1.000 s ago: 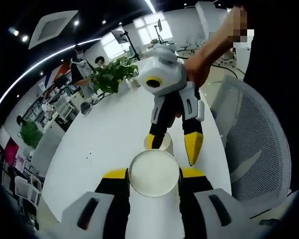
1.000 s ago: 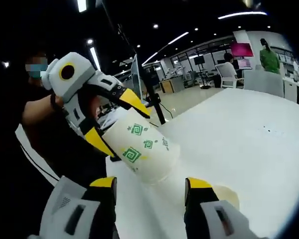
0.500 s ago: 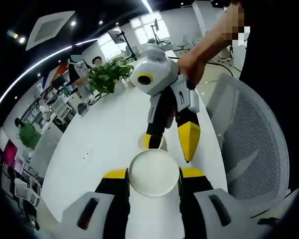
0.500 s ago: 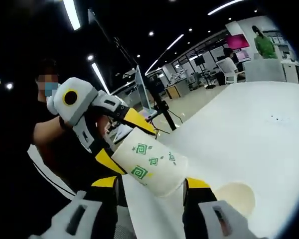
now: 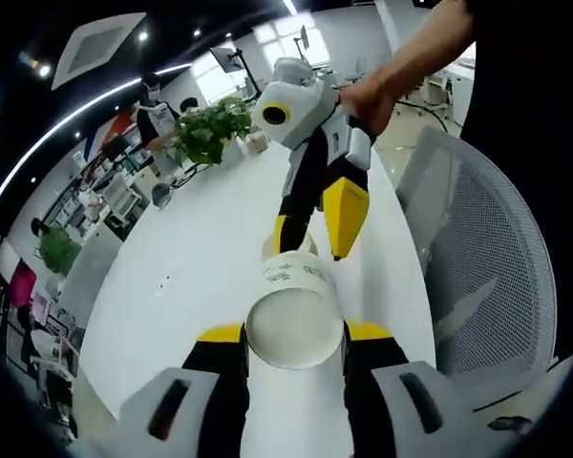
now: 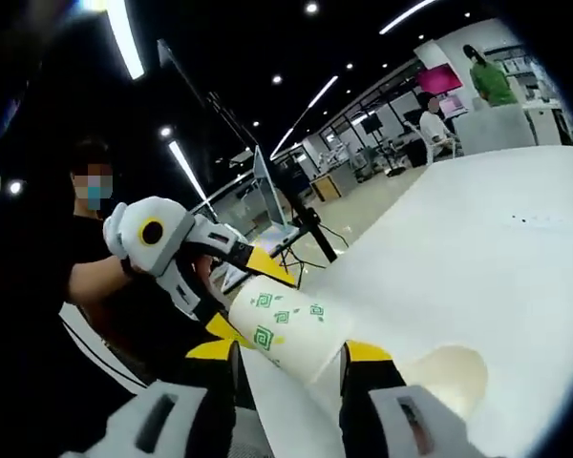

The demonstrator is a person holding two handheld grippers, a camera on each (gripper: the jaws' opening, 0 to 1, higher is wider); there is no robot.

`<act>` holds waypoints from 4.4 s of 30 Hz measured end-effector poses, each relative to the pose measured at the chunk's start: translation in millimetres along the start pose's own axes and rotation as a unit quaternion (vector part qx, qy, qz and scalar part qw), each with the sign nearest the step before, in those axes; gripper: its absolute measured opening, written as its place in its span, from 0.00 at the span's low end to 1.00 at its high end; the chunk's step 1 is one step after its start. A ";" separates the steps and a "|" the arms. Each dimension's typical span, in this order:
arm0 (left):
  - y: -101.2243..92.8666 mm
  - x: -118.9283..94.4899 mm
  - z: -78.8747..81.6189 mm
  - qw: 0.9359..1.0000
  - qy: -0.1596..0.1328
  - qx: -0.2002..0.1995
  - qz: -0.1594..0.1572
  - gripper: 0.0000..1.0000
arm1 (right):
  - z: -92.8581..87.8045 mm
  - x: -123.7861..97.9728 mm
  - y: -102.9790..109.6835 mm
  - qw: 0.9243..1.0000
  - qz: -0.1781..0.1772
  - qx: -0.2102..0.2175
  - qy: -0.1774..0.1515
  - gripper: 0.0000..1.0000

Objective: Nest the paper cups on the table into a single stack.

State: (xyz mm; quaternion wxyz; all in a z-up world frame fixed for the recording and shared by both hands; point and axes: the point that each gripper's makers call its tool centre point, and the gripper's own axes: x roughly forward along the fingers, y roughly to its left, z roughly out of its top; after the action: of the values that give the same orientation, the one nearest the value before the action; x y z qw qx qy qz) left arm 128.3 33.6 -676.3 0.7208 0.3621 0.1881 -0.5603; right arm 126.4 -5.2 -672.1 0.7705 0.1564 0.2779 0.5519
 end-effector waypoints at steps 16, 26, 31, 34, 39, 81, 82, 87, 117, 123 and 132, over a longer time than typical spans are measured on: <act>-13.5 13.9 -8.0 1.000 -0.008 -0.018 -0.006 0.35 | 6.7 9.1 10.7 0.999 0.015 0.040 -0.027 0.25; -15.1 22.9 -3.3 1.000 -0.009 -0.014 -0.010 0.35 | 5.0 18.8 15.4 0.999 0.021 0.032 -0.013 0.25; -17.2 26.8 -7.2 1.000 -0.004 -0.017 -0.013 0.35 | 1.3 21.7 16.5 0.999 0.015 0.030 -0.001 0.24; -20.6 29.1 -6.8 1.000 -0.002 -0.016 -0.018 0.35 | -0.4 23.6 17.3 0.999 0.017 0.026 0.005 0.21; -19.5 30.7 -5.8 1.000 -0.002 -0.024 -0.015 0.35 | 0.1 22.6 16.0 0.999 0.017 0.033 0.004 0.19; -12.3 41.0 20.9 0.999 -0.028 -0.024 -0.003 0.32 | 22.5 -0.6 7.7 1.000 -0.025 0.011 -0.005 0.06; -13.4 41.4 18.8 0.999 -0.027 -0.026 -0.003 0.32 | 26.8 -4.6 5.0 0.999 -0.030 0.014 -0.013 0.06; -11.9 39.8 15.4 0.997 -0.040 -0.066 0.011 0.35 | 36.2 -19.8 -6.0 0.998 -0.060 0.007 -0.023 0.05; -11.2 28.9 -3.1 0.975 -0.075 -0.200 0.059 0.46 | -7.0 -29.1 -73.9 0.951 -0.159 -0.167 0.205 0.04; -13.9 31.0 -9.7 0.971 -0.072 -0.217 0.064 0.51 | -25.6 -21.6 -81.2 0.921 -0.156 -0.227 0.275 0.04; -10.5 27.2 -16.2 0.970 -0.070 -0.224 0.067 0.52 | -31.4 -17.2 -86.3 0.897 -0.157 -0.267 0.317 0.04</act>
State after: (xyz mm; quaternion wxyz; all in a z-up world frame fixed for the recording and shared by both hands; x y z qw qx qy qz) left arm 128.7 26.1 -708.7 0.8310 0.1632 0.2328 -0.4781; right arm 169.4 -52.9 -740.0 0.7311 -0.2839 0.3707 0.4975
